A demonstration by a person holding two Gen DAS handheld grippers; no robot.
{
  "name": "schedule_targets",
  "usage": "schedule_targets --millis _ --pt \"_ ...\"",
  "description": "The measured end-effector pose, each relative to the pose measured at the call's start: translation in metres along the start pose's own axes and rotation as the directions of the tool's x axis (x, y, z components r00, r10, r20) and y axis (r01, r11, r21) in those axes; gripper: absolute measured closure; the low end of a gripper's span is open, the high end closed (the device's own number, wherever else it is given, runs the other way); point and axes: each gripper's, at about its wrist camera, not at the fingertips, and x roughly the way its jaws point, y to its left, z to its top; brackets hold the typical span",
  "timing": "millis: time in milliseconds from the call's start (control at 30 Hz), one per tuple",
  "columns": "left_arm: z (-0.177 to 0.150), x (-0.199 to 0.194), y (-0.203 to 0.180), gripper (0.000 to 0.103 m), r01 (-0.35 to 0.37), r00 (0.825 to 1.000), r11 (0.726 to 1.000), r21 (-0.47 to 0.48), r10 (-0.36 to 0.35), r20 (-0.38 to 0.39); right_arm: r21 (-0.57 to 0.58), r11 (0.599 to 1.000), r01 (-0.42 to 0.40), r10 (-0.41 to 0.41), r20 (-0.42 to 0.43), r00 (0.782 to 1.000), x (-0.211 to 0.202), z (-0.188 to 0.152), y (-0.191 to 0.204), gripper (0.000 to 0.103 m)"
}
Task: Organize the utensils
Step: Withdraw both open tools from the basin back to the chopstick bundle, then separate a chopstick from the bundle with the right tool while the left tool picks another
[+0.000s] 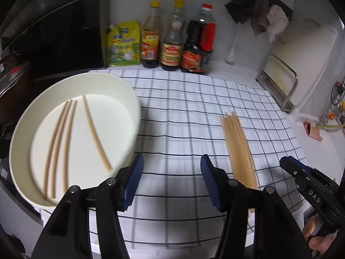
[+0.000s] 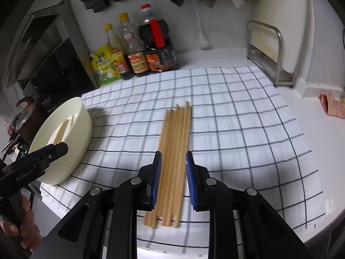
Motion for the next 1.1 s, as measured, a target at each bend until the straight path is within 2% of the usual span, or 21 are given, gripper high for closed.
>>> schedule_targets --millis 200,367,600,733,1100 --pt "-0.008 0.022 -0.033 0.049 0.053 0.998 0.998 0.033 -0.051 -0.043 -0.005 1.0 0.014 -0.014 -0.042 0.999 0.016 -0.009 -0.017 0.08" --pt "-0.014 0.04 -0.045 0.045 0.053 0.996 0.998 0.045 -0.05 -0.07 -0.028 1.0 0.004 -0.006 -0.073 0.997 0.035 -0.011 -0.015 0.078" --pt "-0.019 0.061 -0.047 0.042 0.029 0.994 0.999 0.041 -0.024 -0.108 -0.062 0.998 0.009 -0.015 -0.098 0.995 0.059 -0.012 -0.009 0.076" --pt "-0.019 0.067 -0.045 0.039 0.02 0.993 0.999 0.035 -0.016 -0.114 -0.078 0.996 0.034 -0.042 -0.099 0.994 0.064 -0.012 -0.009 0.076" --pt "-0.02 0.076 -0.044 0.039 0.017 0.991 0.999 0.031 -0.013 -0.13 -0.111 0.993 0.05 -0.063 -0.121 0.991 0.072 -0.012 -0.005 0.076"
